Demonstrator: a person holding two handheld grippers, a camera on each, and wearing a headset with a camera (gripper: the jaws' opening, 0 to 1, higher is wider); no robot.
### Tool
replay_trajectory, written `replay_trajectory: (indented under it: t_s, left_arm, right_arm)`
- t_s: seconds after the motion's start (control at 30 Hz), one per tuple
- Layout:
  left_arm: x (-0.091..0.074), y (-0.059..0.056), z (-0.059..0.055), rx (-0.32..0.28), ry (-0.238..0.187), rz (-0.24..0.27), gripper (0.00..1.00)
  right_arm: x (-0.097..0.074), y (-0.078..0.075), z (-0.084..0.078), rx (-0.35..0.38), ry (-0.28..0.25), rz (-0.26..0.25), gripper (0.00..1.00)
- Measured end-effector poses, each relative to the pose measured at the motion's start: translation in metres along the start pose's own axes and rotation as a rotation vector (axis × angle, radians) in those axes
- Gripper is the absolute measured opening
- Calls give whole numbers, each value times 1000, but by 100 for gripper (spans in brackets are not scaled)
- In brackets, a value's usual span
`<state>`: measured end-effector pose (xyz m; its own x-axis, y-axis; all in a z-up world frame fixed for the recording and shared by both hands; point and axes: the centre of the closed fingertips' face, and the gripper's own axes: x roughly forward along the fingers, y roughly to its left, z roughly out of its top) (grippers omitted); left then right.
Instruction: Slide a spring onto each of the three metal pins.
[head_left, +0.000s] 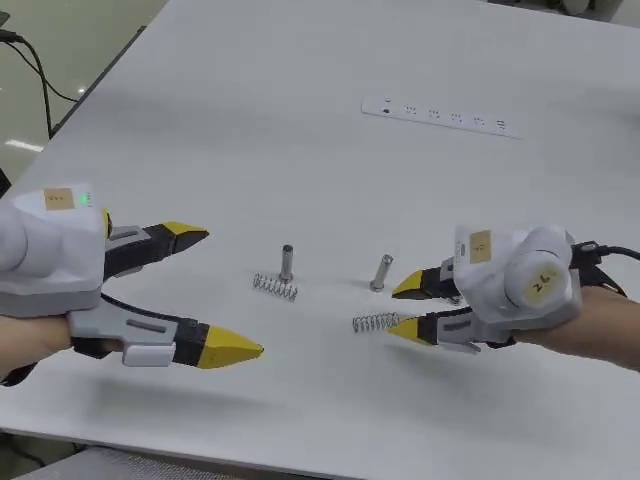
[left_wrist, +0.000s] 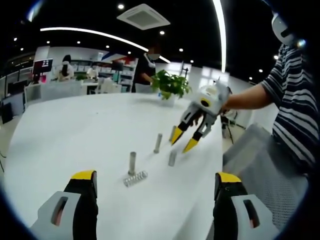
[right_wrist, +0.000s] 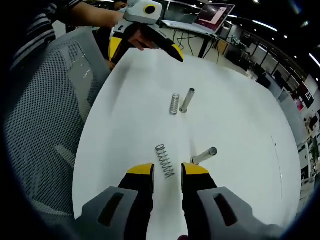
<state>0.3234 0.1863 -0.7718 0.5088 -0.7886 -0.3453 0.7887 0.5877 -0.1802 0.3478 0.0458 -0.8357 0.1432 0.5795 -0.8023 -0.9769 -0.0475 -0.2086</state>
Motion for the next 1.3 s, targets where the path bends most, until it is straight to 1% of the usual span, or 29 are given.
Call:
replay_trajectory:
  t_s: [0.1,0.2,0.4,0.47,0.53,0.6,0.77,0.9,0.97,1.03,1.13,1.3]
  left_arm:
    - [0,-1,-1,0,4,-3,95]
    - [0,0,-2,1,7,0,95]
    - [-1,0,-2,1,8,3,95]
    - [-2,1,-3,-2,12,6,95]
    - [-2,1,-3,-1,11,7,95]
    - [-3,1,-3,-2,10,6,95]
    - [-1,-2,-3,6,20,-8,94]
    - [0,-5,-2,14,28,-20,94]
    - [1,-8,-4,27,42,-33,92]
    - [3,-12,-4,32,49,-47,91]
    - [5,-14,-5,40,58,-58,91]
    - [8,-20,0,52,50,-83,90]
  right_arm:
    - [6,1,-3,-9,15,17,16]
    - [13,1,-9,-37,45,33,15]
    - [22,1,-10,-51,58,51,12]
    - [24,3,-12,-58,71,65,11]
    - [24,4,-14,-79,80,74,9]
    - [25,4,-13,-57,71,74,8]
    - [25,3,-13,-44,70,78,8]
    - [22,4,-12,-29,66,77,7]
    - [18,4,-9,-30,61,72,7]
    - [13,5,-8,-13,56,74,7]
    - [8,5,-7,-7,55,68,7]
    - [-4,6,-6,17,35,52,7]
